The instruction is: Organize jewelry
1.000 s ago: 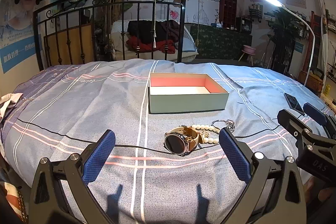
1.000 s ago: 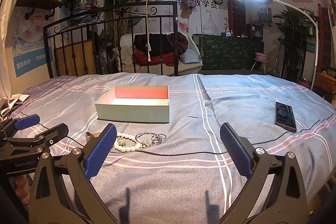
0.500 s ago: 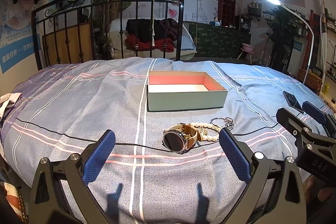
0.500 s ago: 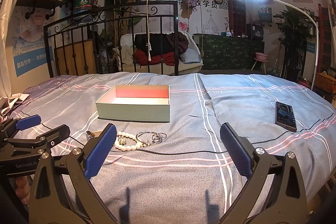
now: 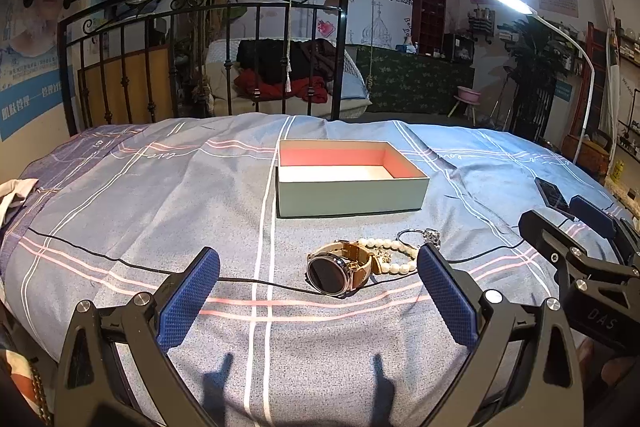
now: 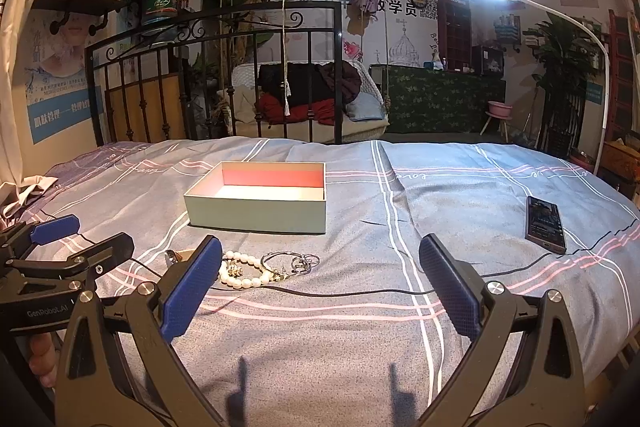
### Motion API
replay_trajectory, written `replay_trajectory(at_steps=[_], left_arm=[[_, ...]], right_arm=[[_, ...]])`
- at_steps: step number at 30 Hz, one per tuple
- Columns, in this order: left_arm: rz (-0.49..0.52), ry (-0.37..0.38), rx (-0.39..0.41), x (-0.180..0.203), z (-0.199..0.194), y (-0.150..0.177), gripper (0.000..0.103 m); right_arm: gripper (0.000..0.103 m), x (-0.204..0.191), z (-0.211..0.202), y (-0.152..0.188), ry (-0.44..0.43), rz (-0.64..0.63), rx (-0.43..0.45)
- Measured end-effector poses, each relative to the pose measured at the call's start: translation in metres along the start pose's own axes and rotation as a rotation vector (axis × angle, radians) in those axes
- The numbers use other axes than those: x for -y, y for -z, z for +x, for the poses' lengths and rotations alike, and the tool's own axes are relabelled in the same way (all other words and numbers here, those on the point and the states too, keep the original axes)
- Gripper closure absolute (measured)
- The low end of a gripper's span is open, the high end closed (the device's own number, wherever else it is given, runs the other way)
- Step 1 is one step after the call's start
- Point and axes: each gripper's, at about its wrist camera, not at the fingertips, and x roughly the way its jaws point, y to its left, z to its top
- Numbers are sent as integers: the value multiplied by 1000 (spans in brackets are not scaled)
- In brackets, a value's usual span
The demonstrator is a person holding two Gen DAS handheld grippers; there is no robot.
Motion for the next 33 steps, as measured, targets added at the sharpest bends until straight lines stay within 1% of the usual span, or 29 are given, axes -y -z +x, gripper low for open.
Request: replay_trajectory(at_steps=[9,12,16,17,19,22,23,24,25,27,31,33], left_arm=[[0,-12,-10,-3,5,-1,6],[-1,-10,-28,-3,9,-2,6],[-38,-21,-115,-12,28,-4,7],[-55,-6,-145,-16,35,-5,7],[-81,-5,-194,-22,49,-7,7],[-73,18,-265,-23,68,-11,14],[-62,31,-286,-22,74,-11,21],[-56,35,-307,-20,80,-11,24],[-57,40,-323,-20,85,-11,25],[-83,50,-353,-23,93,-12,27],[-143,77,-398,-30,107,-20,27],[-173,88,-439,-32,114,-22,27]], right_arm=[[6,-1,4,2,-12,-2,-15],[6,-2,8,2,-19,-6,-28],[6,-1,23,-1,-28,-18,-82],[6,-1,29,-3,-32,-19,-104],[6,1,42,-5,-39,-17,-149],[9,4,62,-6,-50,-18,-206],[11,5,69,-6,-54,-21,-225],[12,5,76,-5,-60,-22,-246],[12,6,82,-4,-65,-22,-262],[14,7,93,-1,-75,-22,-294],[14,7,109,2,-83,-22,-327],[14,8,116,2,-85,-15,-340]])
